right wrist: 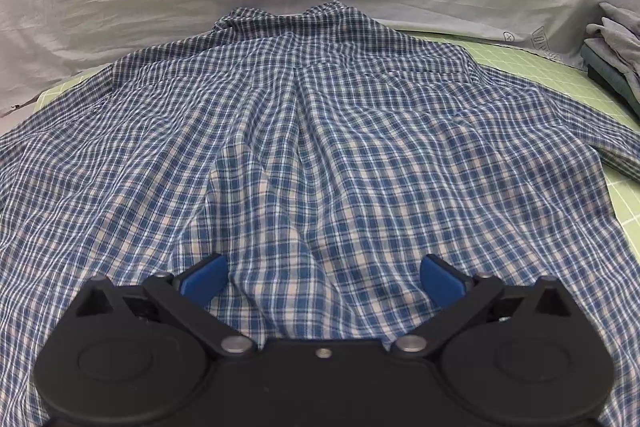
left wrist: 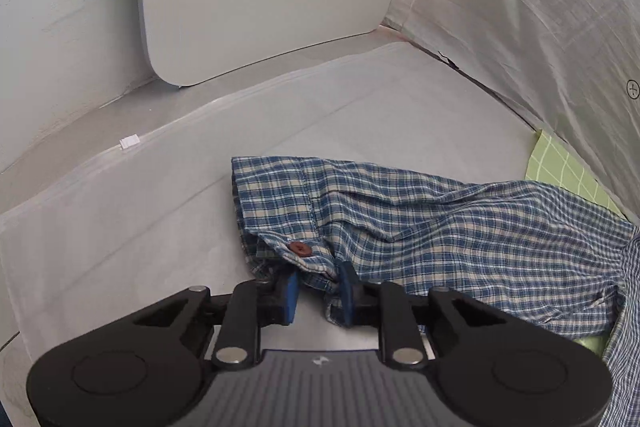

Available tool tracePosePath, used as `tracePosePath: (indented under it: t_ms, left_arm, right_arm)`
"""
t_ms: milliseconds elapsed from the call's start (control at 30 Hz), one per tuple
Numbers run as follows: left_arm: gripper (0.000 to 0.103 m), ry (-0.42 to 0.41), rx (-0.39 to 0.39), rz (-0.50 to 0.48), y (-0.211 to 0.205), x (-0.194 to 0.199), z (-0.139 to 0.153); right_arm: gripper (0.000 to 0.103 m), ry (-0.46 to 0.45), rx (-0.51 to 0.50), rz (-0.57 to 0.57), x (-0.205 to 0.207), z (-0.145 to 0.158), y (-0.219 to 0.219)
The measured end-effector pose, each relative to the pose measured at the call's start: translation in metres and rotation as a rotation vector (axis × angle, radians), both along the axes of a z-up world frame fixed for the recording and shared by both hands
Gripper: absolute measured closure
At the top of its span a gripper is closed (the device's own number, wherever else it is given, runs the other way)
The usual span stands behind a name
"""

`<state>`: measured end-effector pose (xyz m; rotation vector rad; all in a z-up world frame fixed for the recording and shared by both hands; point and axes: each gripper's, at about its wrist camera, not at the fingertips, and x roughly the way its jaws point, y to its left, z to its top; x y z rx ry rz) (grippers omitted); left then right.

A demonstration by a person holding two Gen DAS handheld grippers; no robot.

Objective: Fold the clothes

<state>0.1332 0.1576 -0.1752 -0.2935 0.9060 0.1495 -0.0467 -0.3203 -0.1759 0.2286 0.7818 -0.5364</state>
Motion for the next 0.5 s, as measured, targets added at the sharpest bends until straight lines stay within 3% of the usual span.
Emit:
tracePosePath:
  t_ms: [233, 367, 433, 500]
  left_arm:
    - [0.088, -0.155, -0.09, -0.13, -0.033, 0.005, 0.034]
    - [0.088, -0.227, -0.148, -0.333, -0.085, 0.006, 0.051]
    - [0.088, -0.221, -0.21, -0.461, -0.115, 0.003, 0.051]
    - [0.084, -0.164, -0.247, -0.574, -0.145, -0.004, 0.045]
  right_arm:
    - [0.0, -0.036, -0.021, 0.002, -0.003, -0.003, 0.002]
    - [0.0, -0.053, -0.031, 0.002, -0.004, -0.004, 0.003]
    - [0.0, -0.058, -0.034, 0.001, -0.004, -0.004, 0.003]
    - [0.0, -0.063, -0.037, 0.002, -0.005, -0.005, 0.003]
